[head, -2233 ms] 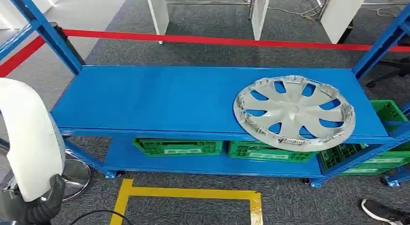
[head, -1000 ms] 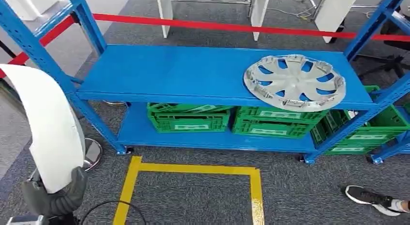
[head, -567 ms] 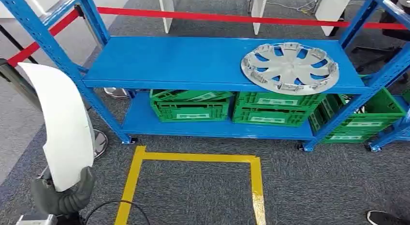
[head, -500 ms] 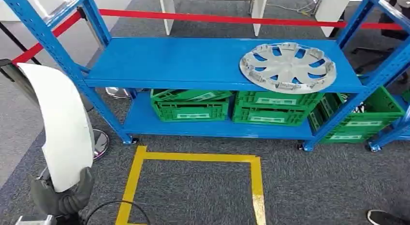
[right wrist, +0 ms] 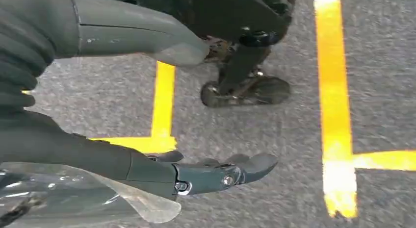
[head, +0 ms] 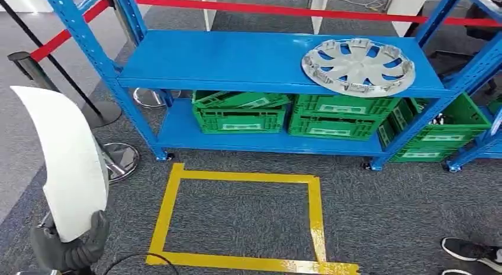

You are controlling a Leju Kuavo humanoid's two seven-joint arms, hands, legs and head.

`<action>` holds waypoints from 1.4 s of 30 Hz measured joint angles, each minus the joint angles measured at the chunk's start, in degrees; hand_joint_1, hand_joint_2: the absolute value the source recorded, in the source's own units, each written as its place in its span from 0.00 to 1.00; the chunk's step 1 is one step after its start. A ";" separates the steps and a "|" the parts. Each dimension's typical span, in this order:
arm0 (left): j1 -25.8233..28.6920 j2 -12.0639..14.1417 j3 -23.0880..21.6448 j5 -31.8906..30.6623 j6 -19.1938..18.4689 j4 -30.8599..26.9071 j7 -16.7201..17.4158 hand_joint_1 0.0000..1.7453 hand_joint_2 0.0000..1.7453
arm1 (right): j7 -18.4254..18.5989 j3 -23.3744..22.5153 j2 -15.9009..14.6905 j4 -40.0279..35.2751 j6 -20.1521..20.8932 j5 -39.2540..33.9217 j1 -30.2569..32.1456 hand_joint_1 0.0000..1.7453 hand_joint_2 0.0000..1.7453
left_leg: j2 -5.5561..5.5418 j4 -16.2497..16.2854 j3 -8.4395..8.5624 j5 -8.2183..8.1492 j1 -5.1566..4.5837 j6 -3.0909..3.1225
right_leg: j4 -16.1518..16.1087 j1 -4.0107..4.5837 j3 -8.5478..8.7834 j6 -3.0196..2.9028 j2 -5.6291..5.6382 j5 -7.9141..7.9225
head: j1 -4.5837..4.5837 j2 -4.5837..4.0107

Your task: Take the parts from the cabinet and place them on the table.

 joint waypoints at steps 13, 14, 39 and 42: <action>0.87 0.09 0.22 -0.50 -1.16 0.00 0.44 1.00 1.00 | 1.23 0.02 -0.02 0.11 -0.35 0.35 0.25 0.00 1.00 | 0.32 1.01 -3.56 2.05 -0.47 0.67 | 15.54 -0.03 -2.09 0.37 0.27 -7.18 | 0.39 0.00; 0.88 0.09 0.22 -0.50 -1.16 0.00 0.44 1.00 1.00 | 1.23 0.02 -0.02 0.11 -0.35 0.35 0.25 0.00 1.00 | 0.32 1.05 -3.65 2.09 -0.48 0.67 | 15.36 -0.03 -1.87 0.36 0.27 -6.95 | 0.39 0.00; 3.36 0.44 0.20 -0.11 0.00 -1.53 -0.48 1.00 1.00 | 1.69 2.03 -0.28 0.59 -0.92 3.54 0.00 0.00 1.00 | 0.33 2.47 -9.43 6.61 0.09 -0.30 | 5.58 -0.28 9.18 0.36 0.45 -2.67 | 0.26 0.00; 3.46 0.39 0.22 0.02 0.09 -1.57 -0.63 1.00 1.00 | 1.31 2.10 -0.28 0.59 -0.90 3.30 -0.20 0.00 1.00 | 0.52 2.55 -10.05 8.80 -0.12 -1.11 | -5.24 0.17 15.82 -0.74 0.64 -6.40 | 0.00 0.00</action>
